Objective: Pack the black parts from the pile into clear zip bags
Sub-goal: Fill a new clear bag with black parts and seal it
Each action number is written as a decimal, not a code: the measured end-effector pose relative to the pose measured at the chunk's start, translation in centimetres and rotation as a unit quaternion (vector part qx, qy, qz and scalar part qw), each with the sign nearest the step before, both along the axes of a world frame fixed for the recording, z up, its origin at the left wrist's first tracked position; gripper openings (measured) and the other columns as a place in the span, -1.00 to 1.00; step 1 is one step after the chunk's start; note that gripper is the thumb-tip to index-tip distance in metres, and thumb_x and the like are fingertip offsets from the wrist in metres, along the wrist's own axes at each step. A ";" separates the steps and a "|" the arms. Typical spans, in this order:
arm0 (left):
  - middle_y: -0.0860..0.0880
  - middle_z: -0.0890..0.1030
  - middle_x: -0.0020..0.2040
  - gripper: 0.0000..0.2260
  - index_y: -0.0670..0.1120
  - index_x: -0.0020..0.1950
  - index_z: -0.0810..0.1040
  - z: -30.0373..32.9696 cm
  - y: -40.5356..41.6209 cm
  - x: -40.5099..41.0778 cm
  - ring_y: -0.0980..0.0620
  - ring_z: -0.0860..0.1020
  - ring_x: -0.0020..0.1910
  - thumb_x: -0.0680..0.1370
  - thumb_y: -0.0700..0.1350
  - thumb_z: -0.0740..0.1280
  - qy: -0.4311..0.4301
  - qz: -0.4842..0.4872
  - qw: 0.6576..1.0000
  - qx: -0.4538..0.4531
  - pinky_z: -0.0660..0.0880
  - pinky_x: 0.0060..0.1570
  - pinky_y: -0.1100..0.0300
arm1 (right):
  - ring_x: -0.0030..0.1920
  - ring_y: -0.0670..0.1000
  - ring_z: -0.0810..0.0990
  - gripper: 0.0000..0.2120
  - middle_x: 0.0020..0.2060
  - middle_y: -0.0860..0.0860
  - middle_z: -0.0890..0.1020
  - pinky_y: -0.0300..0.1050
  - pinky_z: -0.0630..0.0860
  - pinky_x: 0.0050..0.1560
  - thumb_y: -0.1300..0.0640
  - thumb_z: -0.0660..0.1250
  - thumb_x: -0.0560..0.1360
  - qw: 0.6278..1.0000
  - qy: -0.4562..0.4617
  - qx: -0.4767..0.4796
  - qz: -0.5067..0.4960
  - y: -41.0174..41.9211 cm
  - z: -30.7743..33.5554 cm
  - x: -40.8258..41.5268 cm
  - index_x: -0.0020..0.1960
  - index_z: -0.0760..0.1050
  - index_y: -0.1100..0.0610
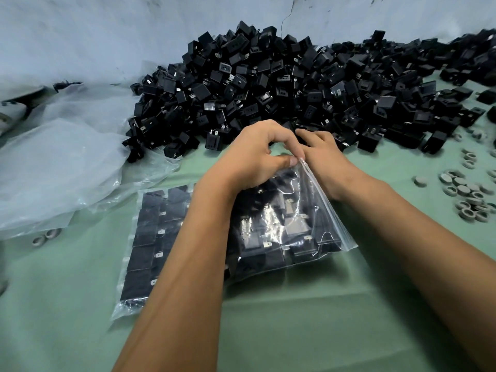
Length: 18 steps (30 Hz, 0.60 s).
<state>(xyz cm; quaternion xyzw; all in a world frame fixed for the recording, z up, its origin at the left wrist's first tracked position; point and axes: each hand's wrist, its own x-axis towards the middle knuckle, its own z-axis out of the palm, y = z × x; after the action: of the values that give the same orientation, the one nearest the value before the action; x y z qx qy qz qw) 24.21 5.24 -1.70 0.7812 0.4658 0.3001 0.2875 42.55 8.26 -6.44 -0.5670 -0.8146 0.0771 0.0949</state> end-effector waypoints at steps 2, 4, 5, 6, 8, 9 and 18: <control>0.03 0.60 0.13 -0.87 0.05 -0.05 0.73 -0.1 0.1 0.0 0.11 0.55 0.20 0.52 -0.19 0.51 -0.001 0.000 1.000 0.000 0.52 0.25 -0.03 | 0.48 0.27 0.19 -0.59 0.56 0.11 0.29 0.05 0.24 0.45 -0.11 0.37 0.58 1.000 0.009 0.023 -0.004 -0.2 0.1 -0.2 0.38 0.55 0.00; 0.02 0.60 0.13 -0.88 0.05 -0.05 0.73 -0.1 0.1 -0.1 0.10 0.56 0.18 0.52 -0.18 0.52 -0.005 0.000 1.000 -0.001 0.52 0.24 -0.04 | 0.32 0.23 0.32 -0.66 0.41 0.09 0.43 -0.05 0.31 0.30 -0.02 0.37 0.61 0.996 0.038 0.078 -0.023 -0.9 -0.1 0.1 0.34 0.56 0.06; 0.03 0.60 0.13 -0.88 0.05 -0.05 0.73 -0.1 0.1 -0.1 0.09 0.56 0.18 0.52 -0.18 0.52 -0.005 0.000 1.000 -0.001 0.52 0.25 -0.04 | 0.27 0.19 0.35 -0.68 0.33 0.08 0.46 -0.06 0.35 0.26 0.01 0.38 0.61 0.994 0.054 0.092 -0.038 -1.3 -0.2 0.4 0.33 0.55 0.07; 0.03 0.60 0.13 -0.89 0.06 -0.06 0.73 -0.1 0.1 -0.1 0.09 0.56 0.18 0.52 -0.17 0.52 -0.004 0.001 1.000 -0.002 0.52 0.26 -0.05 | 0.24 0.16 0.40 -0.69 0.27 0.07 0.46 -0.04 0.41 0.25 0.02 0.41 0.60 0.992 0.072 0.092 -0.051 -1.7 -0.2 0.7 0.32 0.56 0.06; 0.04 0.60 0.13 -0.90 0.05 -0.06 0.73 -0.1 0.1 -0.1 0.09 0.55 0.19 0.52 -0.16 0.52 -0.004 0.001 1.000 -0.004 0.51 0.27 -0.05 | 0.17 0.08 0.48 -0.70 0.17 0.03 0.47 0.00 0.50 0.23 0.01 0.48 0.56 0.988 0.122 0.074 -0.063 -2.6 -0.2 1.3 0.25 0.59 0.04; 0.04 0.60 0.13 -0.90 0.05 -0.07 0.73 -0.1 0.1 -0.1 0.09 0.55 0.20 0.52 -0.16 0.52 -0.004 0.000 1.000 -0.005 0.51 0.27 -0.05 | 0.12 0.04 0.52 -0.72 0.13 0.01 0.49 -0.01 0.53 0.21 0.02 0.52 0.53 0.984 0.148 0.070 -0.063 -3.1 -0.2 1.6 0.21 0.60 0.04; 0.04 0.59 0.14 -0.90 0.06 -0.07 0.72 0.0 0.0 -0.2 0.07 0.55 0.21 0.53 -0.16 0.51 -0.002 -0.004 1.000 -0.006 0.52 0.26 -0.06 | -0.19 0.04 0.70 -0.76 -0.03 0.20 0.71 -0.12 0.63 -0.14 0.26 0.51 0.50 0.845 0.526 -0.090 0.001 -5.8 -0.5 3.4 0.13 0.57 0.17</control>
<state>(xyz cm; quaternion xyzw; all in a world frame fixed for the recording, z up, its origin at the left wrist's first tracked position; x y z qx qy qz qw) 24.05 5.21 -1.74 0.7806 0.4642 0.2977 0.2942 45.97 2.49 -6.89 -0.4466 -0.6323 0.4368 0.4582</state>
